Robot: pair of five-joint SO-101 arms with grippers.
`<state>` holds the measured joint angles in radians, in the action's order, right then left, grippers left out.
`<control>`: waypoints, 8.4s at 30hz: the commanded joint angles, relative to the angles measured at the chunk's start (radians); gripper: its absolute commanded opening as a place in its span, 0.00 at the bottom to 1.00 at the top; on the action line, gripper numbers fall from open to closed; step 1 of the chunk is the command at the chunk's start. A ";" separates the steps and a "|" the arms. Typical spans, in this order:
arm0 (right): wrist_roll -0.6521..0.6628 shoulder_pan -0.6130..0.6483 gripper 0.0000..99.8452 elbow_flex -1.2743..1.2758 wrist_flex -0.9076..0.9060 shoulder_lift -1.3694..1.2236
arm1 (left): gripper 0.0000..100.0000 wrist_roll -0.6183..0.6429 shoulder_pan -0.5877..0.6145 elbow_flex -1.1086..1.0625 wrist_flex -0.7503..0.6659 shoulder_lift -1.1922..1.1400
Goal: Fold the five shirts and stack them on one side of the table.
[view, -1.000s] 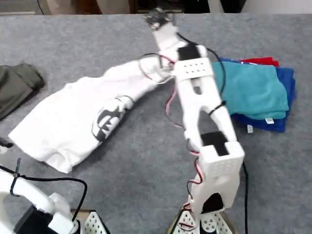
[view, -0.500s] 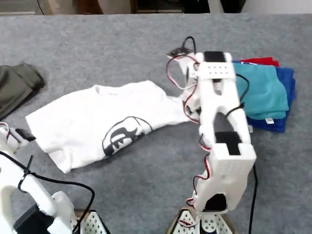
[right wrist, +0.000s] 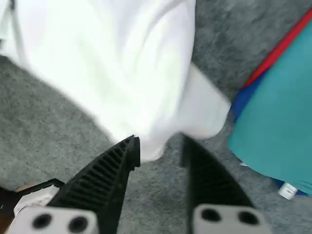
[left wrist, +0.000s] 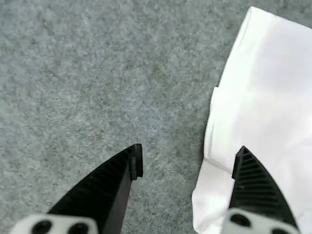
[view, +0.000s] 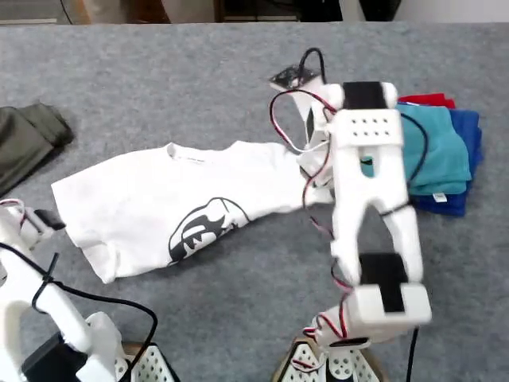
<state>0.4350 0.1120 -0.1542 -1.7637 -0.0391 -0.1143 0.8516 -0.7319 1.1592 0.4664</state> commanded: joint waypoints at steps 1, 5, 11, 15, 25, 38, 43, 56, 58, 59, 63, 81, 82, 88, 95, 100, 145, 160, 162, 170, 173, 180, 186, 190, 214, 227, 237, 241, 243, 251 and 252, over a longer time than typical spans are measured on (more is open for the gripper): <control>0.023 0.016 0.41 -0.004 -0.017 0.133 | 0.30 -0.006 0.071 0.005 -0.012 0.010; 0.003 0.045 0.42 -0.005 0.052 0.183 | 0.30 -0.006 0.106 0.005 -0.011 0.012; -0.101 0.335 0.33 0.002 0.213 0.074 | 0.30 -0.005 0.103 0.002 -0.005 0.012; -0.180 0.553 0.30 -0.024 0.367 -0.150 | 0.30 -0.006 0.114 0.002 -0.005 0.013; -0.269 0.674 0.29 -0.598 0.410 -0.878 | 0.30 -0.075 0.193 -0.051 -0.009 0.013; -0.264 0.302 0.02 -1.503 0.101 -1.377 | 0.30 -0.118 0.221 -0.055 -0.015 0.013; -0.244 0.153 0.00 -1.429 -0.026 -1.333 | 0.30 -0.110 0.155 -0.086 -0.061 0.013; -0.012 -0.013 0.01 -0.453 -0.021 -0.730 | 0.30 0.054 -0.152 -0.124 -0.186 0.002; 0.003 -0.004 0.03 -0.292 -0.017 -0.595 | 0.30 0.112 -0.215 -0.157 -0.285 0.002; 0.005 -0.001 0.08 -0.243 -0.017 -0.533 | 0.30 0.143 -0.247 -0.181 -0.350 0.001; 0.074 -0.005 0.35 -0.148 -0.021 -0.306 | 0.30 0.272 -0.381 -0.313 -0.646 0.001; -0.123 0.328 0.22 -0.889 0.318 -0.805 | 0.30 0.293 -0.448 -0.270 -0.641 -0.047; -0.123 0.341 0.22 -0.964 0.318 -0.881 | 0.30 0.293 -0.448 -0.265 -0.637 -0.048; -0.114 0.386 0.23 -1.325 0.272 -1.214 | 0.30 0.293 -0.448 -0.262 -0.637 -0.050; -0.101 0.380 0.35 -1.353 0.235 -1.296 | 0.26 0.287 -0.448 -0.261 -0.637 -0.050; -0.040 0.366 0.32 -1.303 0.259 -1.294 | 0.26 0.285 -0.448 -0.264 -0.637 -0.045; -0.153 0.234 0.00 -1.477 -0.023 -0.228 | 0.32 0.718 -0.859 0.282 -0.120 -0.074; -0.147 0.536 0.00 -1.291 -0.009 -0.338 | 0.32 0.934 -0.270 0.755 0.293 -0.437; -0.155 0.636 0.00 -1.291 0.023 -0.337 | 0.32 0.910 -0.110 0.775 0.325 -0.437; -0.157 0.998 0.00 -1.328 0.293 -0.283 | 0.32 0.724 0.270 0.779 0.342 -0.437; -0.178 1.061 0.00 -1.326 0.428 -0.260 | 0.32 0.692 0.319 0.779 0.374 -0.438; -0.178 1.078 0.00 -1.317 0.632 -0.229 | 0.32 0.684 0.328 0.779 0.425 -0.438; -0.196 0.825 0.00 -1.092 0.502 -0.237 | 0.32 0.684 0.319 0.779 0.430 -0.432; -0.198 0.633 0.00 -0.875 0.448 -0.275 | 0.32 0.684 0.276 0.779 0.430 -0.430; -0.114 0.139 0.00 -0.536 0.451 -0.760 | 0.32 -0.023 -0.763 0.445 0.563 -0.332; -0.172 0.067 0.00 -0.545 0.522 -0.848 | 0.30 -0.049 -0.864 -0.190 0.166 0.213; -0.178 0.065 0.00 -0.549 0.526 -0.855 | 0.28 -0.215 -0.865 -0.293 -0.012 0.213; -0.178 0.073 0.00 -0.549 0.528 -0.855 | 0.28 -0.238 -0.859 -0.336 -0.092 0.213; -0.178 0.074 0.00 -0.549 0.528 -0.855 | 0.28 -0.238 -0.865 -0.358 -0.141 0.213; -0.178 0.073 0.00 -0.549 0.529 -0.855 | 0.27 -0.241 -0.862 -0.315 -0.183 0.087; -0.178 0.073 0.00 -0.549 0.529 -0.855 | 0.25 -0.242 -0.864 -0.301 -0.180 0.061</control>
<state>0.2662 0.1979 -0.6790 -1.2513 -0.8999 -0.3445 -0.0123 -1.0925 0.9843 0.5754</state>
